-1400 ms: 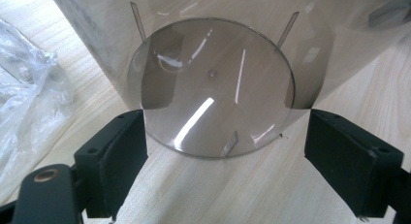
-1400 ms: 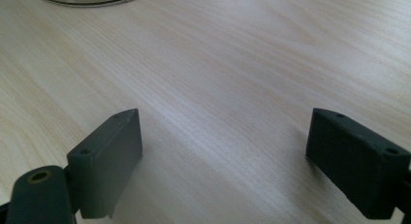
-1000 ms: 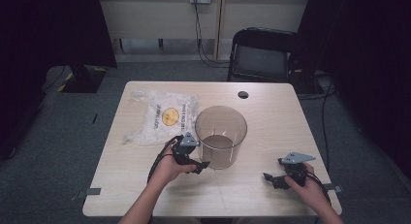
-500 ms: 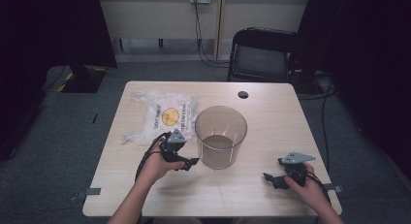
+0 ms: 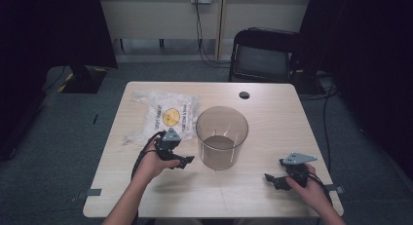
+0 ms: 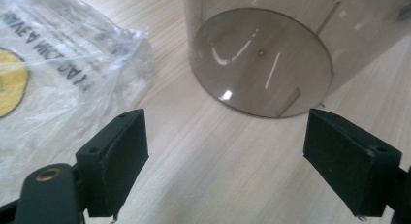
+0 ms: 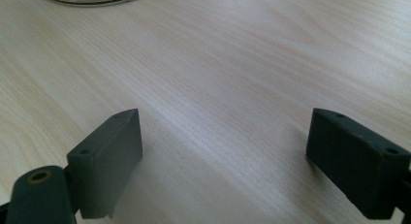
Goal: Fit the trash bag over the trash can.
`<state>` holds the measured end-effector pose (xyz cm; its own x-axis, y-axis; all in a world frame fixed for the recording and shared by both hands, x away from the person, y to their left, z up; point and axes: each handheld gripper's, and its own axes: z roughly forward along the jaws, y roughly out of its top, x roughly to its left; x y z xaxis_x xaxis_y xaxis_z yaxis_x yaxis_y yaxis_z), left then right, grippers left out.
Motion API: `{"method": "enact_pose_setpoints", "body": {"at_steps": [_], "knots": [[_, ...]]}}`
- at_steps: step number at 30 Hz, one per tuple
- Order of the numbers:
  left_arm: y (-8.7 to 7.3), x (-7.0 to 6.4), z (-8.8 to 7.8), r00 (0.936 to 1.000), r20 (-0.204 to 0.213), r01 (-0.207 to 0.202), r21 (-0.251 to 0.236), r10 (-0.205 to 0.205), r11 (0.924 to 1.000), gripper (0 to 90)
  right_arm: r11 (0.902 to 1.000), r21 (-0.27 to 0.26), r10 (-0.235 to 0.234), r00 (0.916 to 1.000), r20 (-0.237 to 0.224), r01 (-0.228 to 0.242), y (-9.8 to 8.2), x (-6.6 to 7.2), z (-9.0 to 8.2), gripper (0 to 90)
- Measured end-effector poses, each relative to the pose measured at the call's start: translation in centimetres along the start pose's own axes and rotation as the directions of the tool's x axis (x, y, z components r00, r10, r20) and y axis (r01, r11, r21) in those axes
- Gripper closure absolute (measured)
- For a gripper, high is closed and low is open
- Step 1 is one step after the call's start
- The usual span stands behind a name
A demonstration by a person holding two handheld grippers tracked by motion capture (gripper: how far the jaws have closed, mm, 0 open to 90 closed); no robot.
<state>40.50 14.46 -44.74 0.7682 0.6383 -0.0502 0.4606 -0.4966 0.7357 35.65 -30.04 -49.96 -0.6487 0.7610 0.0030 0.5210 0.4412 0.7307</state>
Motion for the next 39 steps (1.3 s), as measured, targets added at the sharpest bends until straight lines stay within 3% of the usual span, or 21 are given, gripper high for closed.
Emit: {"method": "enact_pose_setpoints", "body": {"at_steps": [14, 16, 24, 33, 39], "knots": [[-0.6, 1.8, 1.2, 0.9994, -0.024, 0.026, 0.022, -0.026, 0.9994, 16.0, 1.0000, 0.002, -0.003, 1.0000, -0.003, 0.003, 0.0, 0.0, 0.0, 11.1], [-0.5, 2.1, 1.6, 0.9985, -0.023, 0.051, 0.016, -0.051, 0.9986, 16.2, 1.0000, 0.002, -0.003, 1.0000, -0.003, 0.003, 0.0, 0.0, 0.0, 11.1], [-0.2, 3.6, 2.8, 0.9974, -0.047, 0.055, 0.015, -0.054, 0.9984, 17.2, 1.0000, 0.003, -0.003, 1.0000, -0.004, 0.003, 0.0, 0.0, 0.0, 11.1], [-0.3, 5.1, 3.8, 0.9924, -0.081, 0.092, -0.005, -0.092, 0.9957, 18.1, 1.0000, 0.002, -0.003, 1.0000, -0.004, 0.003, 0.0, 0.0, 0.0, 11.1], [-0.7, 5.9, 4.7, 0.9900, -0.085, 0.115, 0.015, -0.113, 0.9933, 18.0, 1.0000, 0.002, -0.003, 1.0000, -0.003, 0.003, 0.0, 0.0, 0.0, 11.1]]}}
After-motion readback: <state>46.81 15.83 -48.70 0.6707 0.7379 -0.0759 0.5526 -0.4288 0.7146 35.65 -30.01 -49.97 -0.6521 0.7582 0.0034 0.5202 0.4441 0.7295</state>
